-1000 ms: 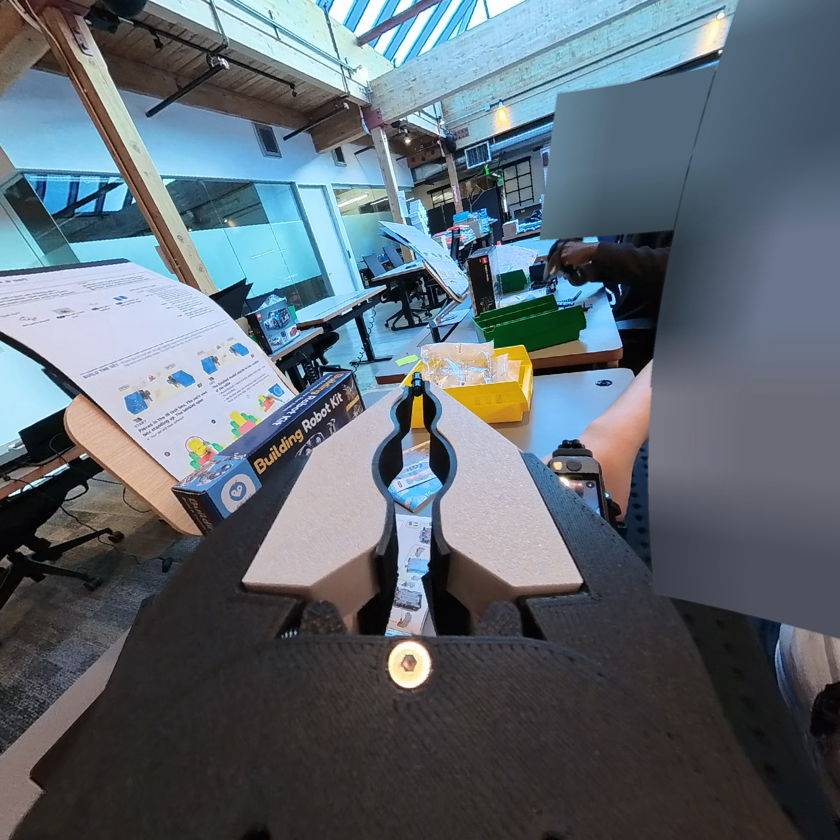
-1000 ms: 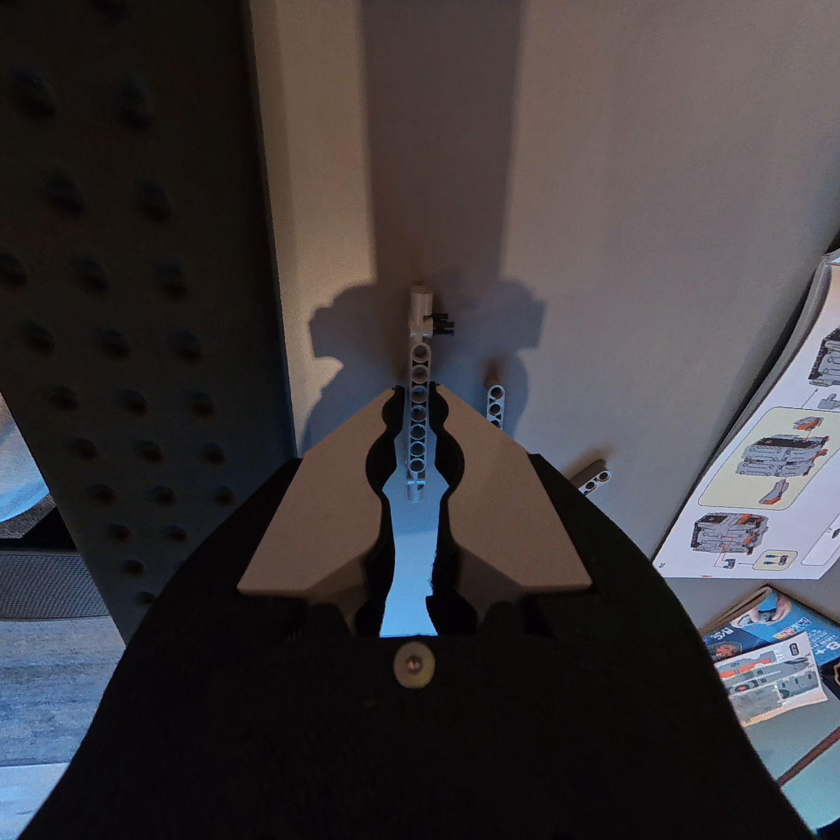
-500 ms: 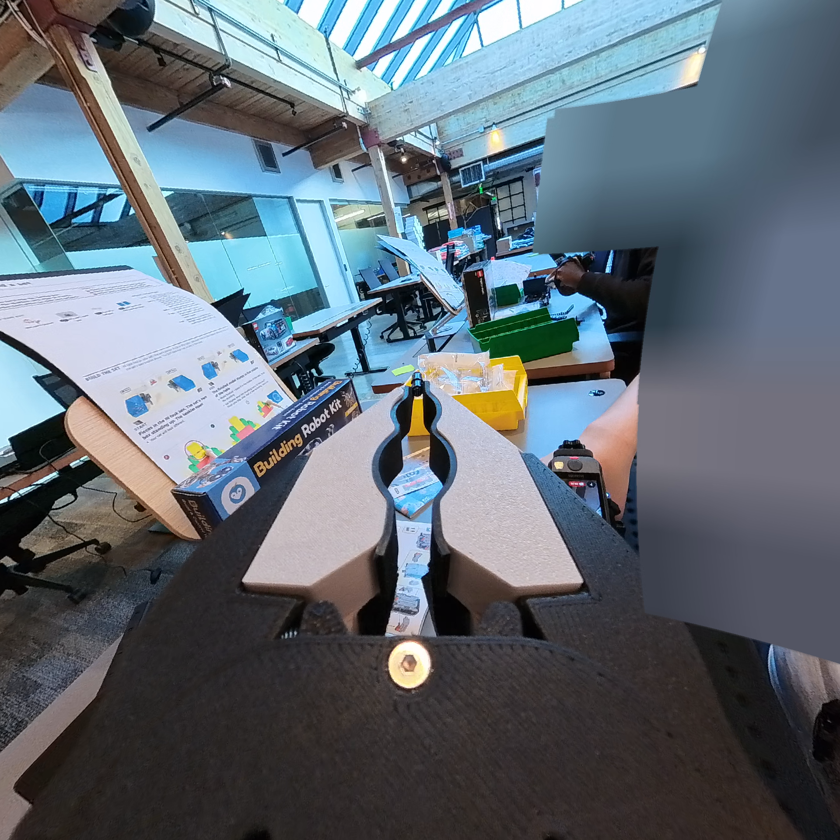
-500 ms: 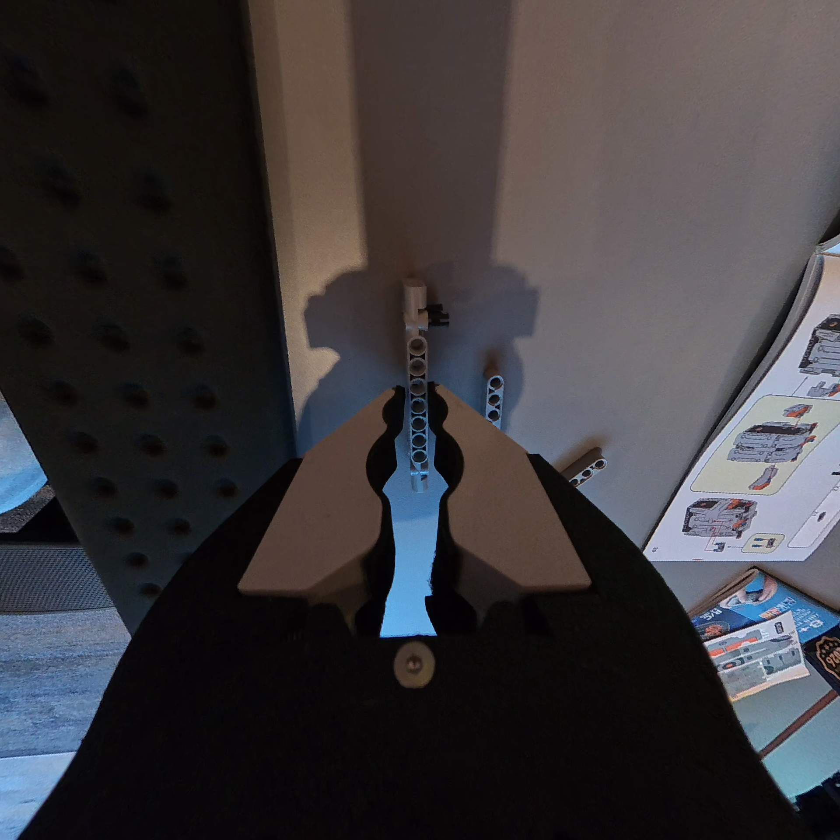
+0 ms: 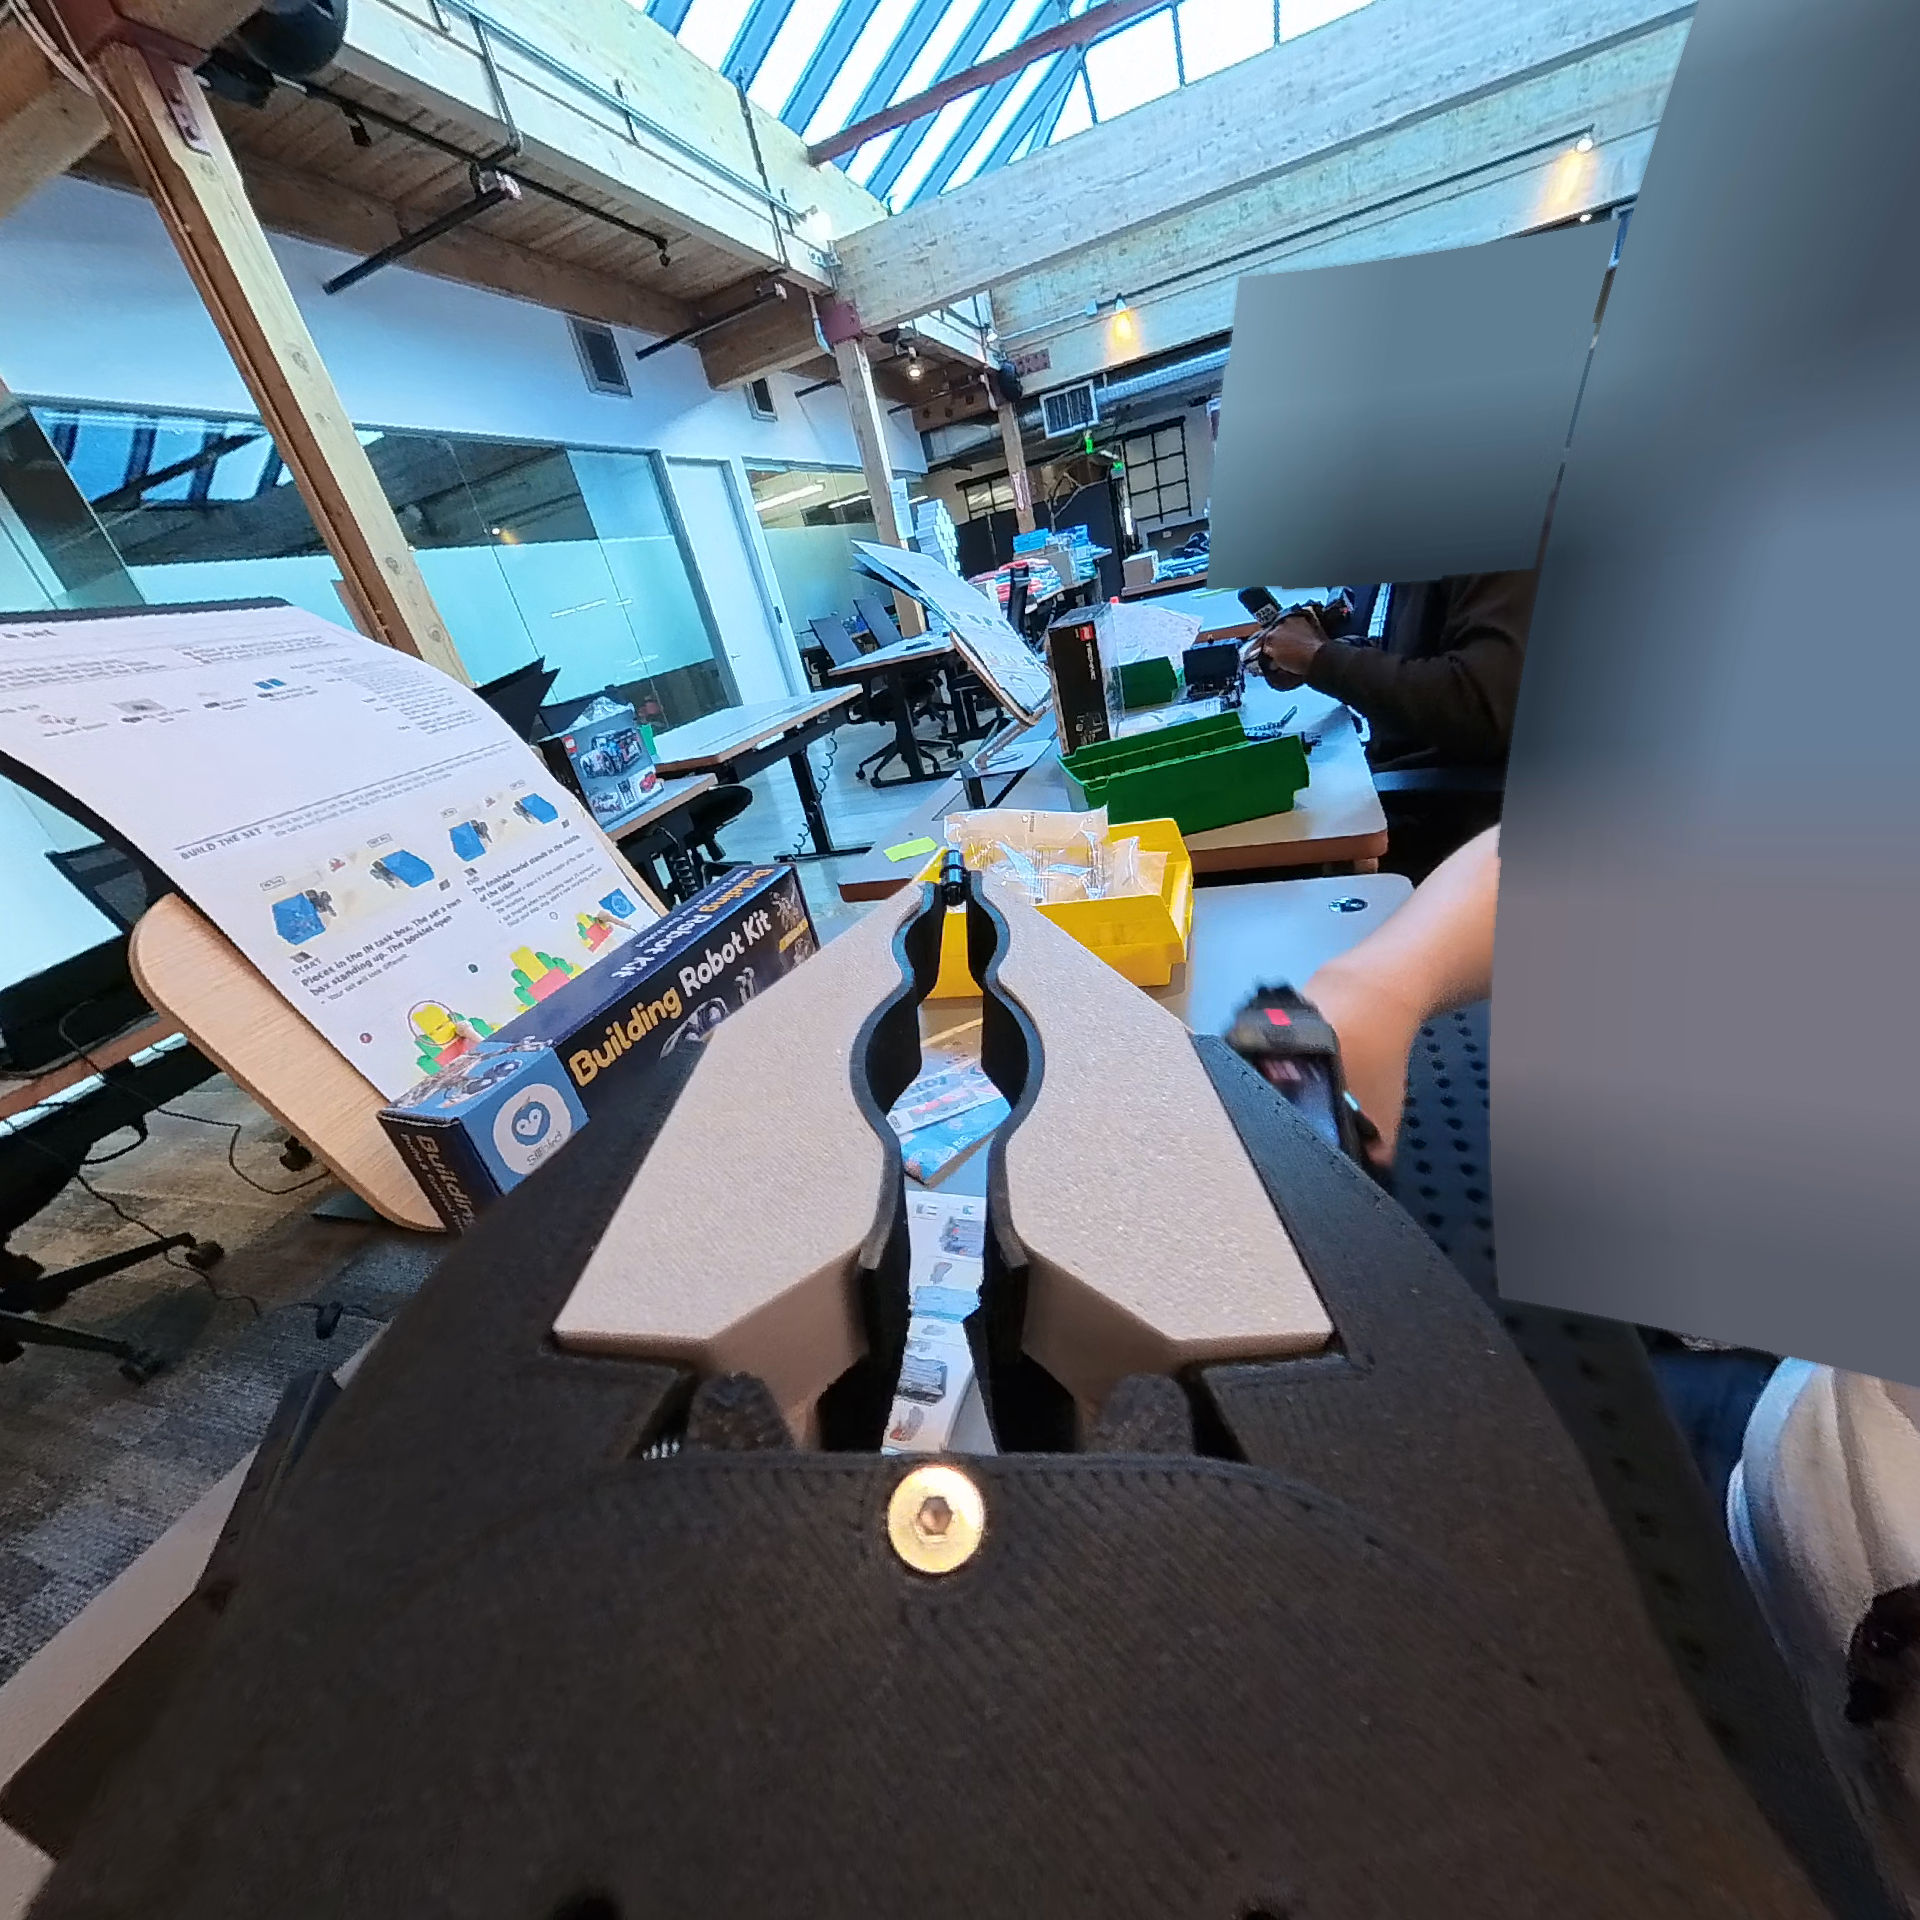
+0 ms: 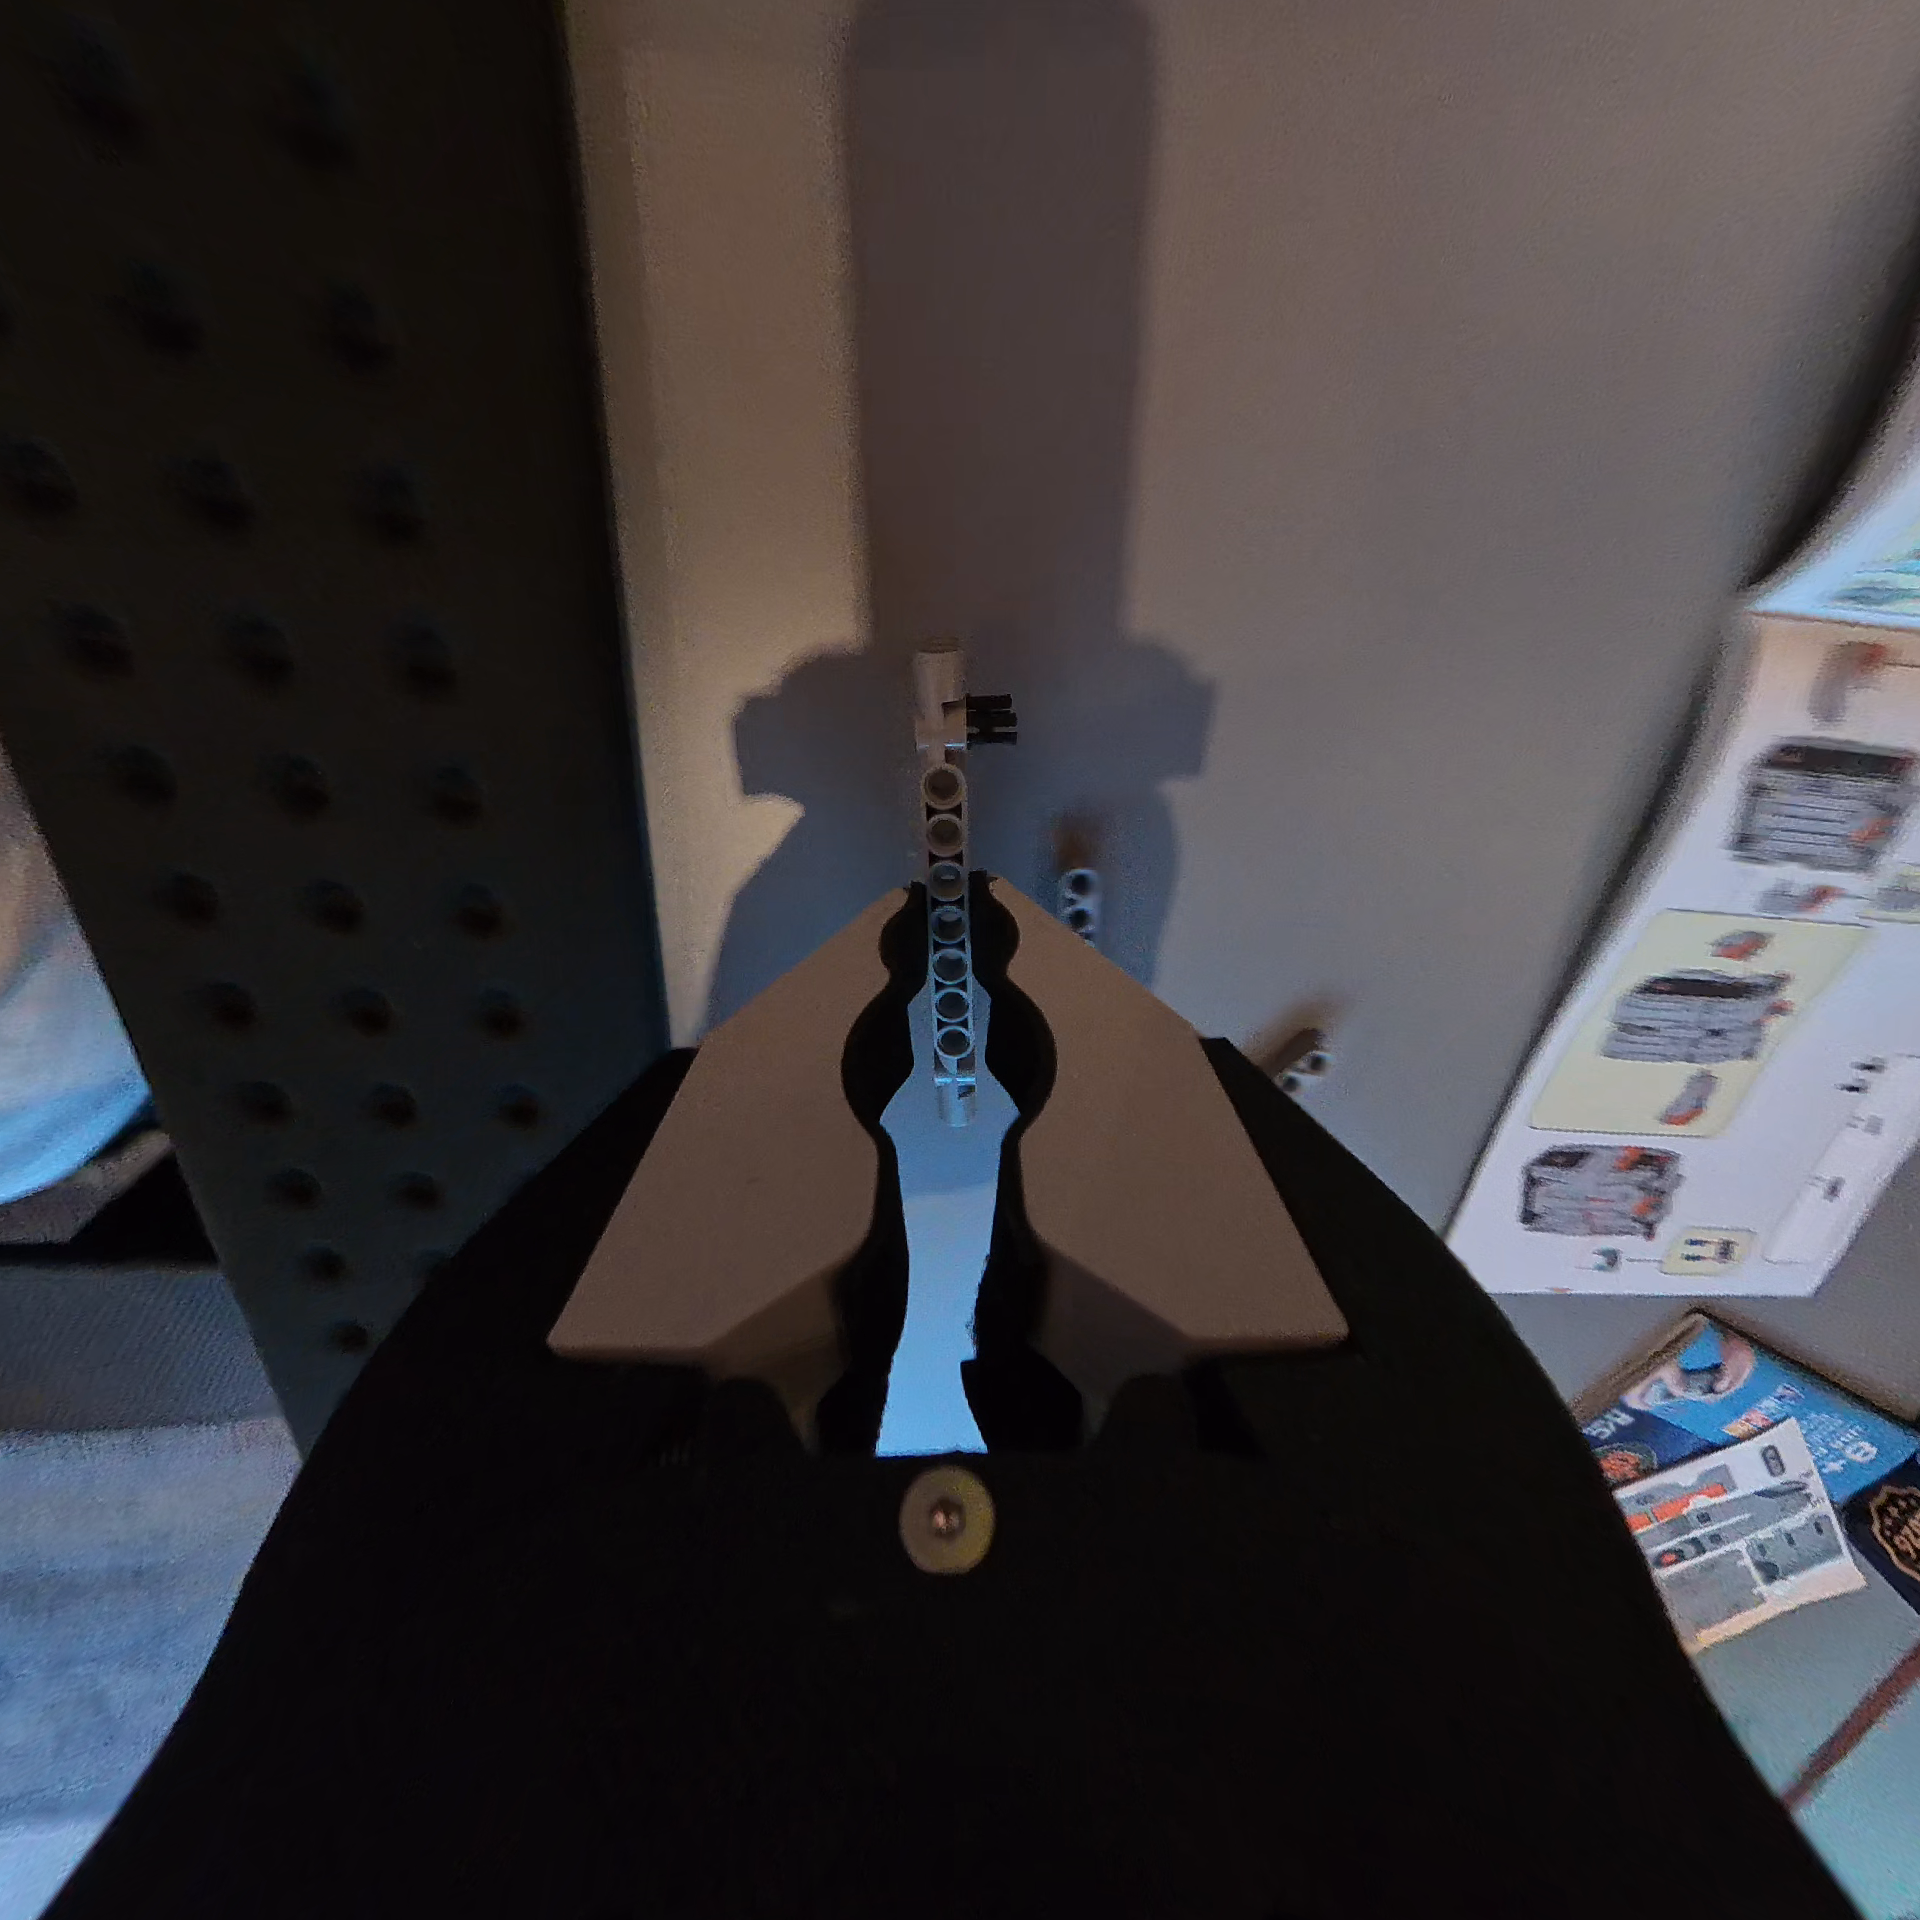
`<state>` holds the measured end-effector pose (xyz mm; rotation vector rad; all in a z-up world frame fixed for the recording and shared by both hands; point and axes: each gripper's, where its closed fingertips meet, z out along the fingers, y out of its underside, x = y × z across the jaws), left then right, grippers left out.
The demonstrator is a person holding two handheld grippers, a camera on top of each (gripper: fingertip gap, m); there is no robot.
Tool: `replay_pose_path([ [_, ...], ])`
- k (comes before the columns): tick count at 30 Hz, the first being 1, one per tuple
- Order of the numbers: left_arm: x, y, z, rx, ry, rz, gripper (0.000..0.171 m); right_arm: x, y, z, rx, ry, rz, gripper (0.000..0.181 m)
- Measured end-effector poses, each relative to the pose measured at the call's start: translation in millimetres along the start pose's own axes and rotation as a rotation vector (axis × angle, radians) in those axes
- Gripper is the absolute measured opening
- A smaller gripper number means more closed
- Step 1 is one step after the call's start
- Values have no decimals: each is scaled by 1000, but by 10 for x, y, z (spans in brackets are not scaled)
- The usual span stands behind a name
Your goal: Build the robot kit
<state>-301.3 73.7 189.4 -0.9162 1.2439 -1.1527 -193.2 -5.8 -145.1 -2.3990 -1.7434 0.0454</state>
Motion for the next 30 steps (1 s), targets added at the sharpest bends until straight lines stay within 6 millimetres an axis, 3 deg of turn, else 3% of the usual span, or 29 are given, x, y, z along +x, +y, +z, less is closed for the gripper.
replay_pose_path([
  [2,-17,10,21,-6,-2,-13,2,222,-172,-333,159,3,83,7],
  [6,40,12,104,-21,43,-59,2,757,-493,-1488,731,-64,227,6],
  [8,69,56,188,-53,75,-106,1,975,-464,-2109,1067,-167,266,6],
  [10,64,106,305,-77,95,-181,2,1121,-314,-2652,1403,-296,286,6],
  [12,73,132,453,-77,128,-279,2,1082,-159,-2953,1601,-370,231,6],
  [16,139,183,793,-67,191,-417,2,1022,-142,-2826,1567,-303,165,6],
  [19,188,264,971,-94,207,-416,2,981,-127,-2878,1615,-384,147,6],
  [26,187,360,1036,-125,207,-450,1,1021,-43,-2864,1682,-565,187,6],
  [28,189,369,1014,-136,199,-441,2,1038,-159,-2546,1463,-486,297,6],
  [30,161,335,935,-135,174,-433,2,1057,-242,-1896,1049,-232,366,6],
])
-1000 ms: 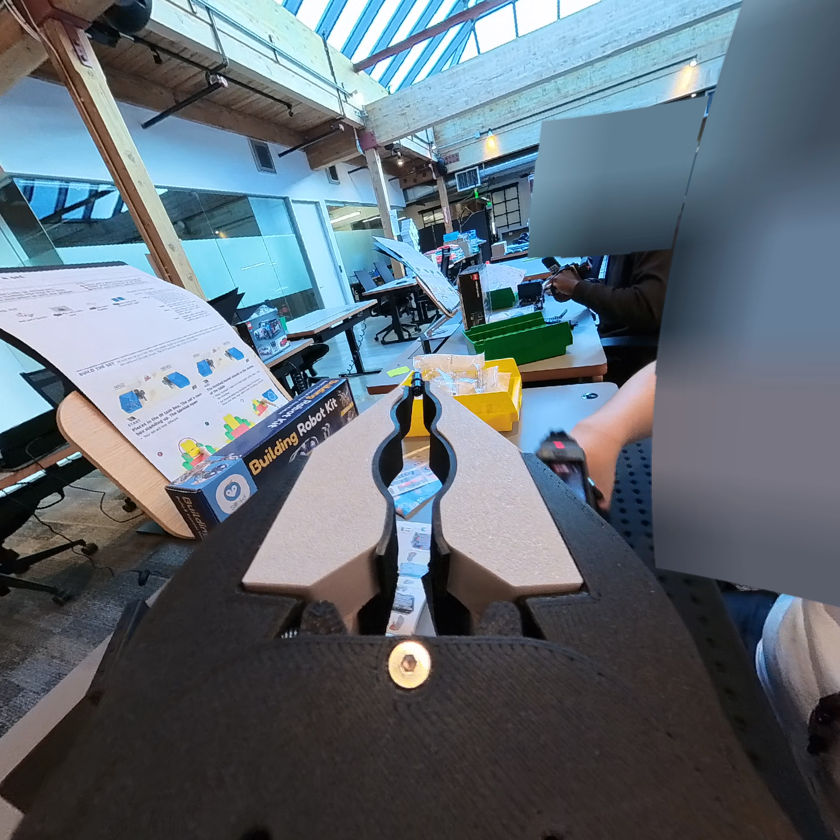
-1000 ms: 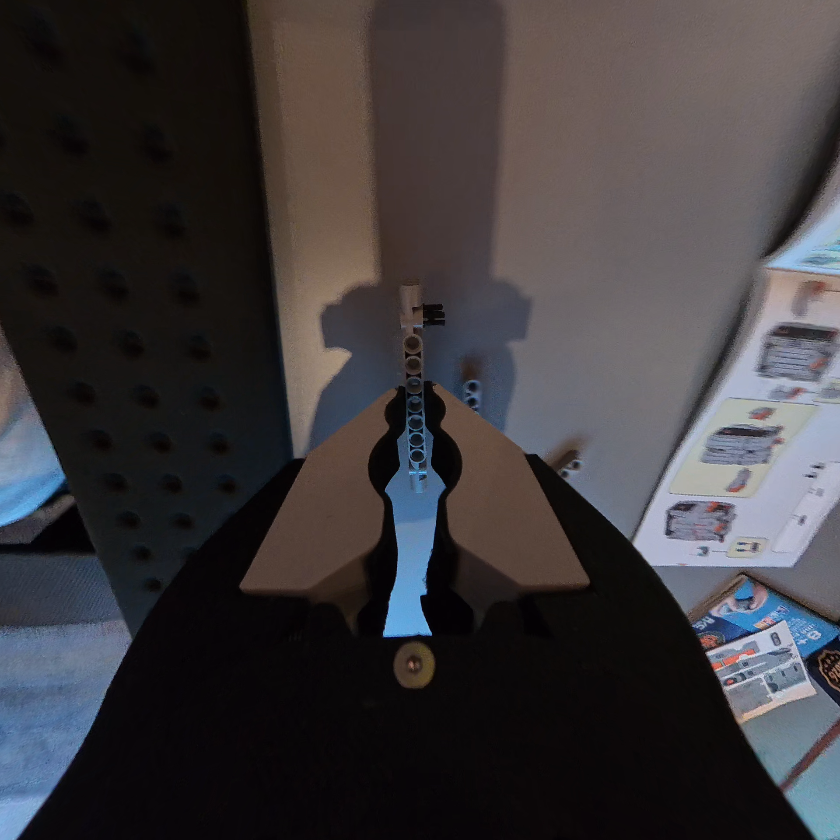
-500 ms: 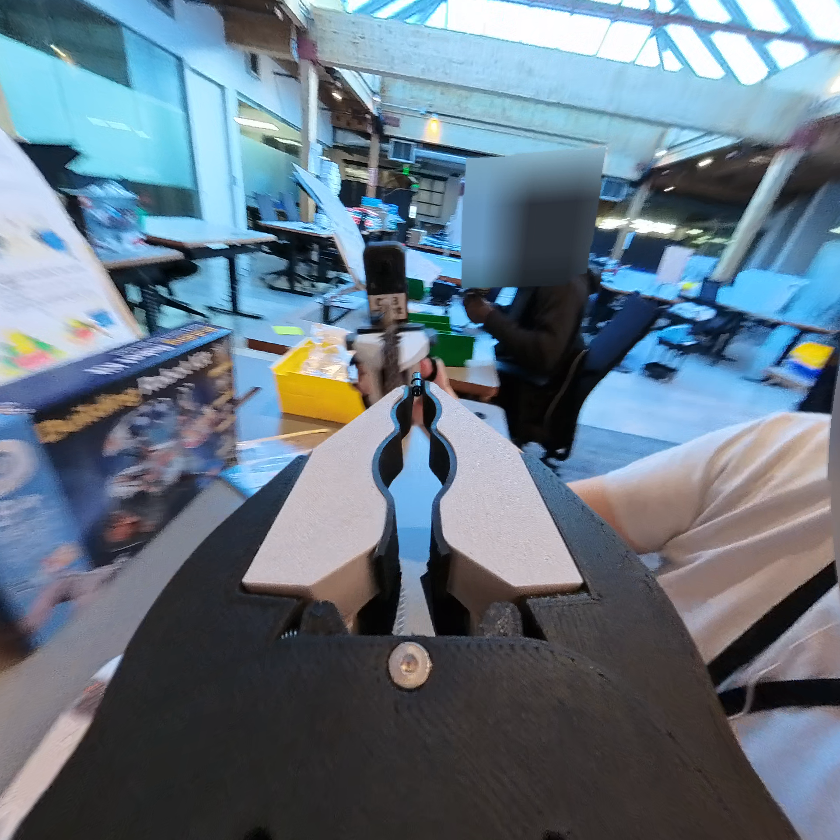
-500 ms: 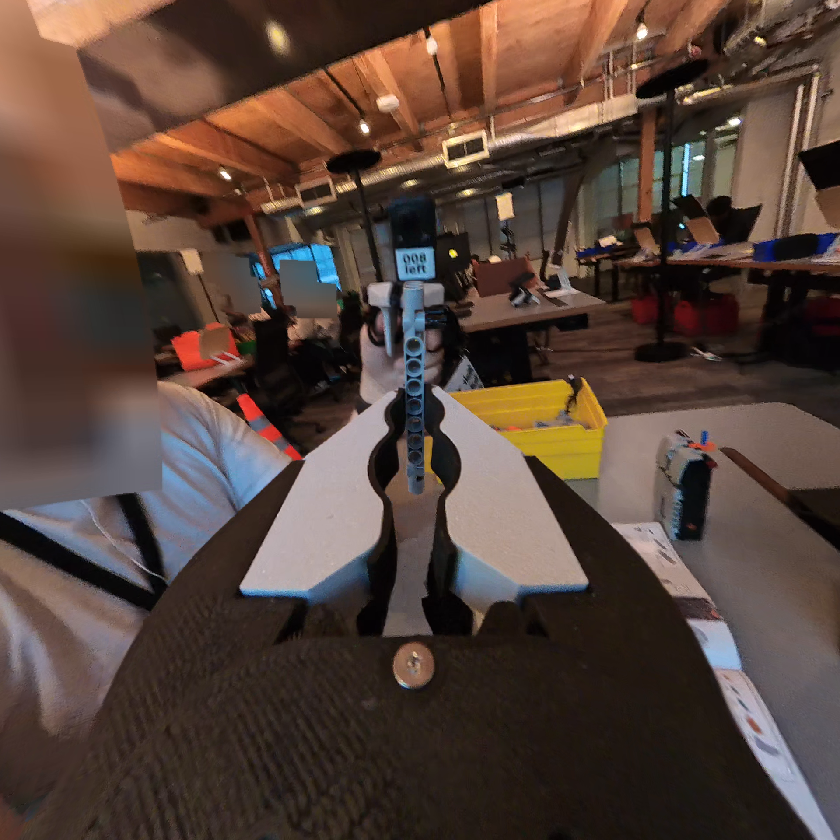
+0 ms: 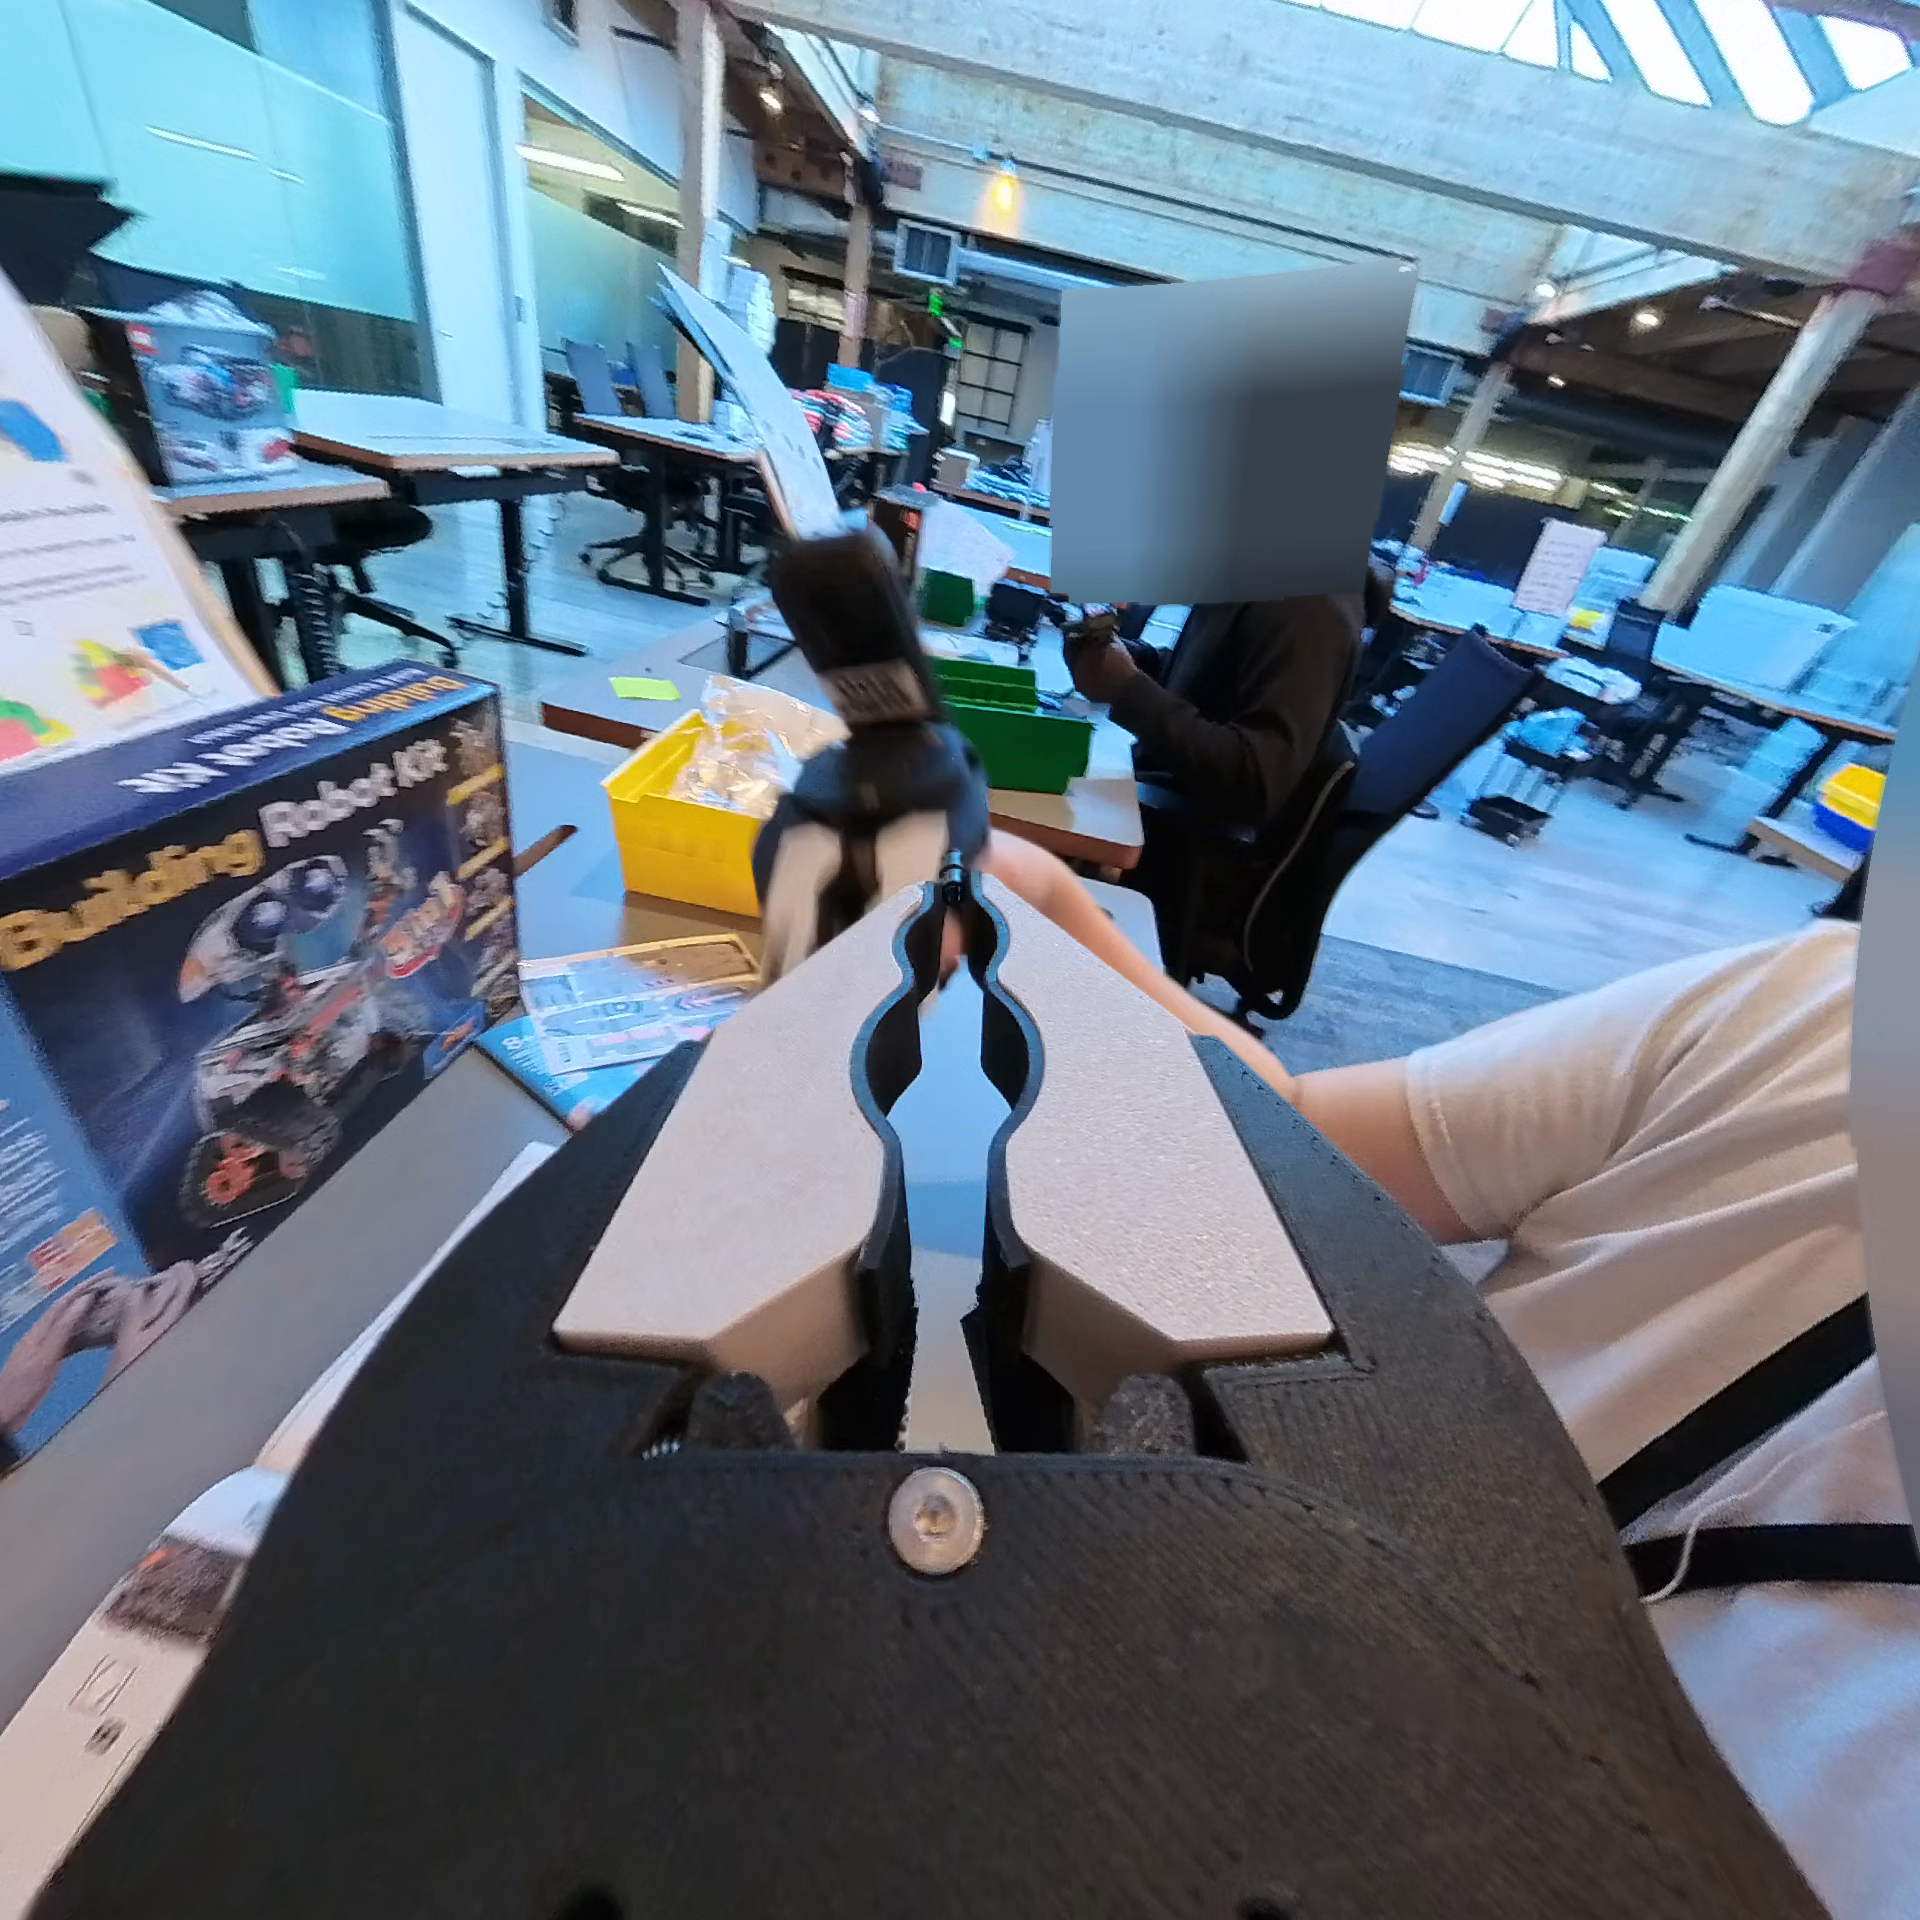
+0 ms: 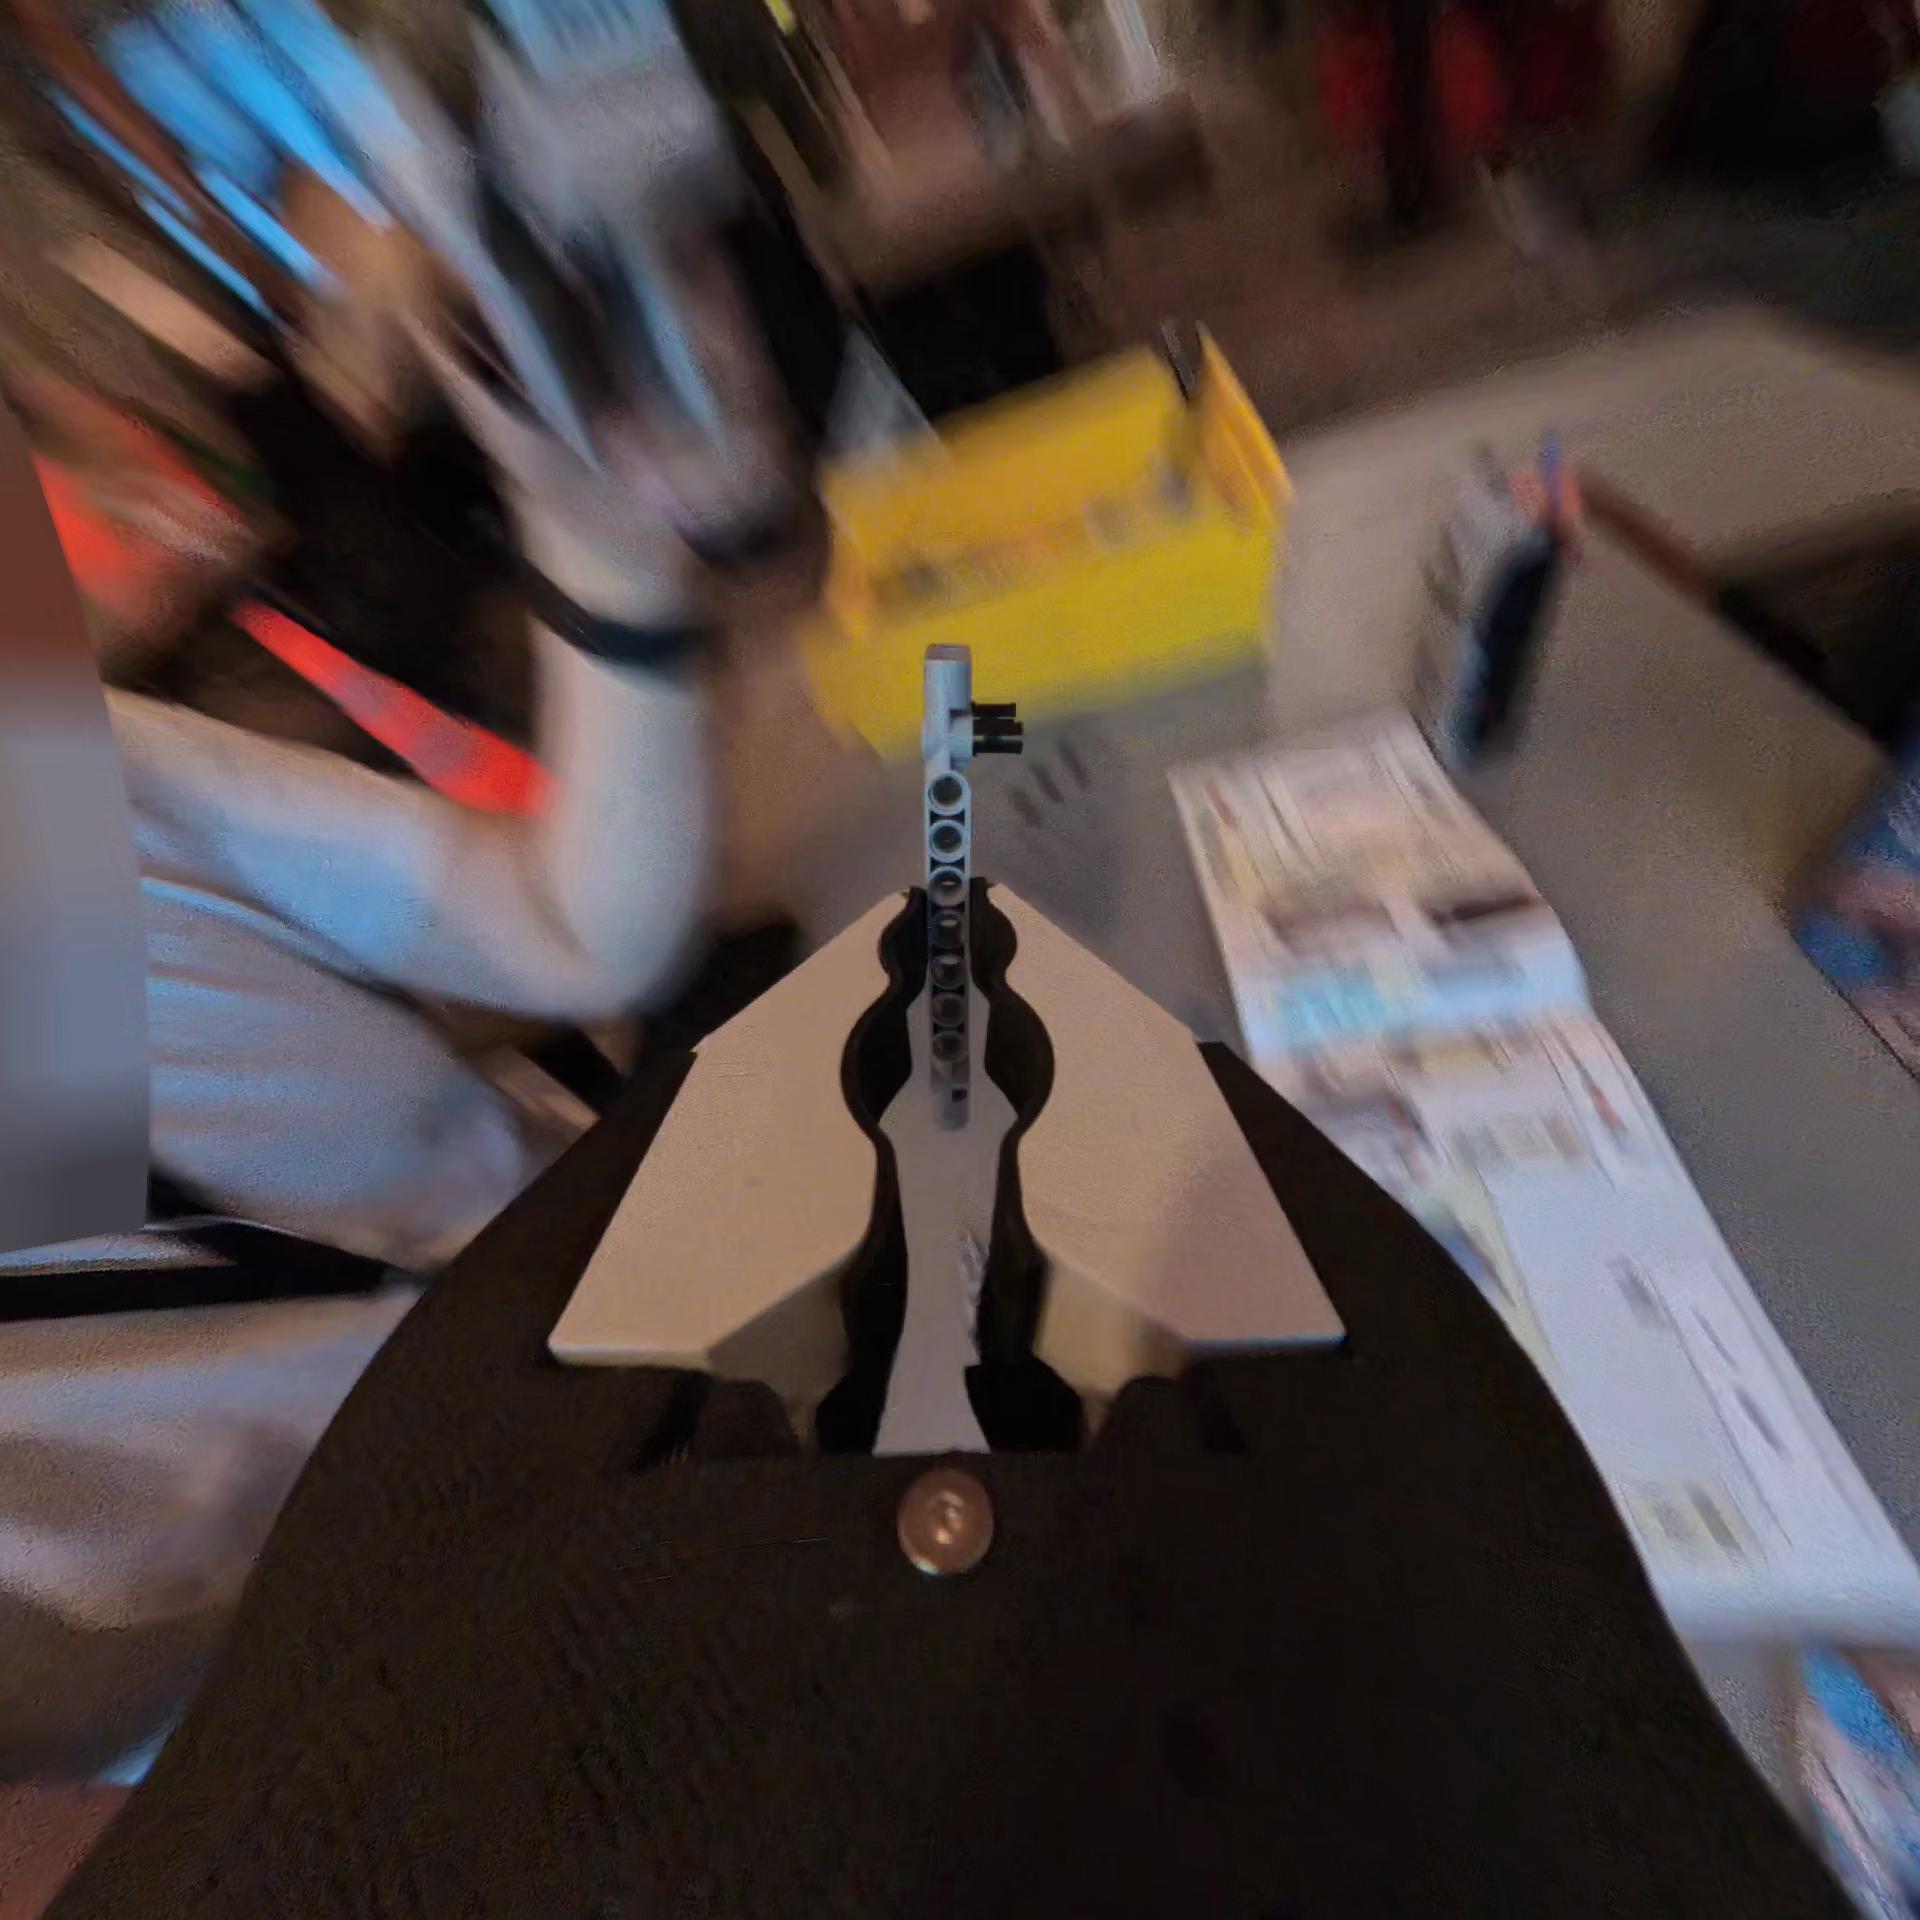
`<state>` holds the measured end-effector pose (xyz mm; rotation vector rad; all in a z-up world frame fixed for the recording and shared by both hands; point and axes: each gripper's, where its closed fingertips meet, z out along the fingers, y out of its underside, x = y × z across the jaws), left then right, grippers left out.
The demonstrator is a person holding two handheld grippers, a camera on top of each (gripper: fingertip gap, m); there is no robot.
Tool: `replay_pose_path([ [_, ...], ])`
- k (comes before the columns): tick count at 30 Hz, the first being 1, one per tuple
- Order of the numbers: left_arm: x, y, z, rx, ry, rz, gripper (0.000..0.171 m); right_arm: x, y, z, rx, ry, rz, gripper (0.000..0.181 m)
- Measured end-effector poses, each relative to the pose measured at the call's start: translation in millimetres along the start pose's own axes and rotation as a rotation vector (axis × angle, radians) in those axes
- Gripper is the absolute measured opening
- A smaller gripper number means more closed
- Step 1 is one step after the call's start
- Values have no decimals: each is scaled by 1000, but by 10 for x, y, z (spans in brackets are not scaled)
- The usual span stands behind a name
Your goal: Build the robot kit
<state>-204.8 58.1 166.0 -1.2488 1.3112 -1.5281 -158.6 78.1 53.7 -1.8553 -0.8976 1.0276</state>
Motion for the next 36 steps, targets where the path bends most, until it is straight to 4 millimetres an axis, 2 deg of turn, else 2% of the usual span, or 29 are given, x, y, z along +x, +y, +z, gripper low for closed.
replay_pose_path([
  [1,4,-32,-69,12,-16,3,1,62,243,184,-179,97,5,6],
  [3,28,-112,-234,42,-58,24,1,-105,720,598,-472,102,4,6],
  [6,69,-224,-506,87,-138,77,2,-266,1307,980,-761,147,-98,6],
  [7,82,-246,-595,98,-164,91,2,-321,1407,1061,-797,143,-115,6],
  [10,125,-311,-829,139,-218,121,2,-320,1574,1174,-874,199,-178,6],
  [14,188,-347,-956,173,-209,132,2,-314,1770,1293,-954,220,-260,7],
  [22,169,-356,-986,193,-171,112,2,-295,1983,1343,-1063,230,-323,7],
  [25,179,-363,-1001,204,-158,108,2,-291,1982,1347,-1063,230,-325,8],
  [27,164,-355,-1015,203,-162,103,2,-300,1985,1339,-1068,221,-321,25],
  [28,164,-359,-1027,208,-161,101,2,-315,1950,1356,-1050,215,-323,27],
  [31,174,-374,-1073,224,-162,100,2,-370,1796,1456,-964,219,-313,24],
  [36,190,-375,-1109,230,-160,99,2,-326,1792,1524,-949,244,-329,17],
])
